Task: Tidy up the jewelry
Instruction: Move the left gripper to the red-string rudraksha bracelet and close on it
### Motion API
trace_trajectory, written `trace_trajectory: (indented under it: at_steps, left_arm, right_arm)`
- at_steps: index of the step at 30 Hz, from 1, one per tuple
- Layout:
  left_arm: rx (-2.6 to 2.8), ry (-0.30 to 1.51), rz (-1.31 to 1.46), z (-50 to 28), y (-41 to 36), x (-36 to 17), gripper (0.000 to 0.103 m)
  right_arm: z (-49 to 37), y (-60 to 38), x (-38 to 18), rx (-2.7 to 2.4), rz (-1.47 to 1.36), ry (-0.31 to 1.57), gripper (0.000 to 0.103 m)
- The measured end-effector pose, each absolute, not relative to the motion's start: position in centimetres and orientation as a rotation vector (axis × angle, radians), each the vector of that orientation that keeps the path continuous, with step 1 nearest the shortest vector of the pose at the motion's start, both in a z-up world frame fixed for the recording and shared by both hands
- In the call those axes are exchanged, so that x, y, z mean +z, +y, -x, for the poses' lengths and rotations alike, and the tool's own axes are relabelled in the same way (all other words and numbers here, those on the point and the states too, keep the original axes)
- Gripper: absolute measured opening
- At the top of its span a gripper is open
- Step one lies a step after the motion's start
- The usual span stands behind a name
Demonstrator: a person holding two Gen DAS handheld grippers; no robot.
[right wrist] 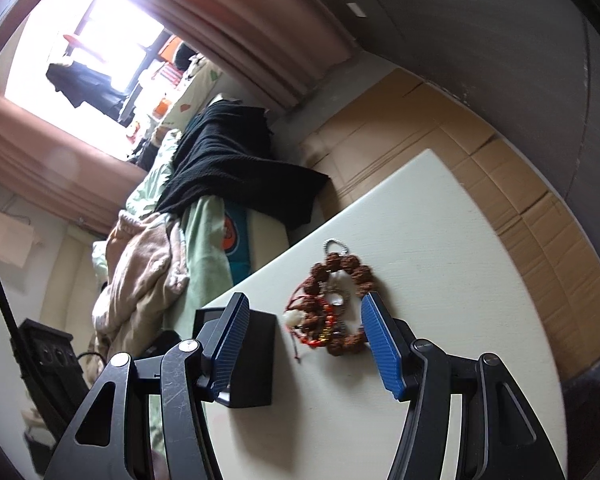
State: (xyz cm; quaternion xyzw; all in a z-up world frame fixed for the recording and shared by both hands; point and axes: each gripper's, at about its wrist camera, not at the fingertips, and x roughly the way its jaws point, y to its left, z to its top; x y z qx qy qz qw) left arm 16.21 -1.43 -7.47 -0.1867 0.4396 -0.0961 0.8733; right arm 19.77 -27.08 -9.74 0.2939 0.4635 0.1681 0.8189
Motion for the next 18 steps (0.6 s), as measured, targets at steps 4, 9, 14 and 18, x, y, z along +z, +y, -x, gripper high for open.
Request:
trace_trajectory:
  at_steps: [4, 9, 14, 18]
  left_arm:
    - [-0.223, 0.983, 0.411, -16.8, -2.9, -9.0, 0.039]
    - [-0.224, 1.038, 0.389, -17.4, -4.8, -10.4, 0.037]
    - [-0.225, 1.094, 0.372, -18.1, -6.3, -12.2, 0.037]
    - [-0.216, 1.116, 0.373, -18.7, -6.9, -13.1, 0.037]
  right_arm:
    - [-19.7, -28.5, -10.2, 0.33, -0.655, 0.998, 0.059]
    - [-19.7, -29.9, -10.6, 0.309, -0.675, 1.0, 0.059]
    - [-19.8, -30.9, -10.8, 0.3, -0.684, 1.008, 0.059]
    - [-19.9, -31.5, -11.1, 0.295, -0.696, 1.011, 0.059]
